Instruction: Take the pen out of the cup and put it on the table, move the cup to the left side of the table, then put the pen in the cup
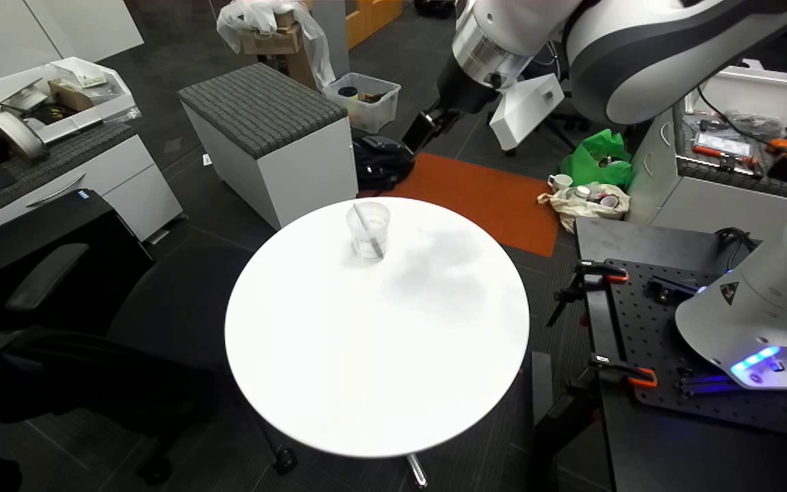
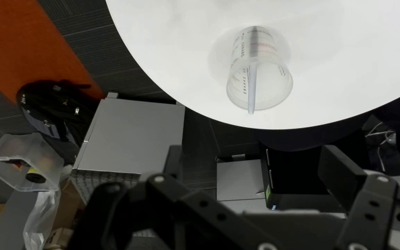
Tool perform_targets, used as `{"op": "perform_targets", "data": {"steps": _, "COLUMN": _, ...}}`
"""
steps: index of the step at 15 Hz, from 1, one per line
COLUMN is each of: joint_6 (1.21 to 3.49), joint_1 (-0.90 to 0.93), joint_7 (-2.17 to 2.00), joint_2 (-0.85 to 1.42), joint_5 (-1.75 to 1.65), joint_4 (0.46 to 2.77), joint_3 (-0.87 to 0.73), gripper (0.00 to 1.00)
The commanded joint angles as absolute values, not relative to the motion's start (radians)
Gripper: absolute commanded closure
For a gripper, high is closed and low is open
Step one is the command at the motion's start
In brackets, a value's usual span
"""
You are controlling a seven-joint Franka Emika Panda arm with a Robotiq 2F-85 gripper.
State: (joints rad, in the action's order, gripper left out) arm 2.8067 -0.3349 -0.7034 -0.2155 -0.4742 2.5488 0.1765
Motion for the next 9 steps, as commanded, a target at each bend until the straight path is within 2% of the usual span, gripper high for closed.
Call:
{"op": "perform_targets", "data": {"steps": 1, "joint_6": 2.898, "joint_1": -0.386, "joint_7": -0.785, "joint_2": -0.136, "joint_5": -0.599, "joint_4": 2.508, "joint_3": 0.200, "gripper": 0.00}}
{"op": "perform_targets", "data": {"steps": 9, "joint_6": 2.933, "joint_1": -0.408, "joint_7": -0.953, "joint_2": 0.036, "joint_5": -0.872, "joint_4": 2.388, "joint_3": 0.180, "gripper": 0.00}}
